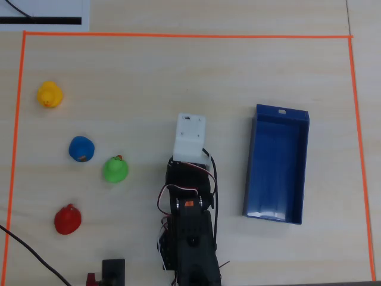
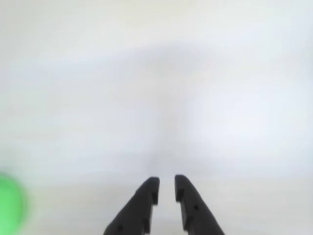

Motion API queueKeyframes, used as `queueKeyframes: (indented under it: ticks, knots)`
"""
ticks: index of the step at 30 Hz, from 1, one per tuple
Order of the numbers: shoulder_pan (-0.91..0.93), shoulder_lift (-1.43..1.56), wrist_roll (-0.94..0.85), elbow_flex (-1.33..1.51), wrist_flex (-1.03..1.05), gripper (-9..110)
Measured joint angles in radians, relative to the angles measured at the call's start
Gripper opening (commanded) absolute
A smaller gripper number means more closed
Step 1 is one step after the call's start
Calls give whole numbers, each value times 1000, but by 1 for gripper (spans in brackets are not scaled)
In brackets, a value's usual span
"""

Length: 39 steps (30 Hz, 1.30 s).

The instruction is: Grasp yellow duck and put it into box.

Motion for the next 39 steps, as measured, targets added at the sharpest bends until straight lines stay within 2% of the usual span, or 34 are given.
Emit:
queueKeyframes:
  ticks: [5, 11, 13, 17, 21, 29, 32, 39]
  knots:
    - [-26, -196, -20, -232, -100, 2]
    - [-28, -342, -107, -287, -407, 6]
    - [-28, -348, -144, -245, -575, 6]
    - [-40, -400, -241, -81, -1066, 7]
    - [-97, -457, -298, -46, -1256, 8]
    - [-179, -675, -411, 137, -1672, 22]
    - [-186, -764, -453, 143, -1746, 24]
    - [-236, -836, -442, 91, -1747, 25]
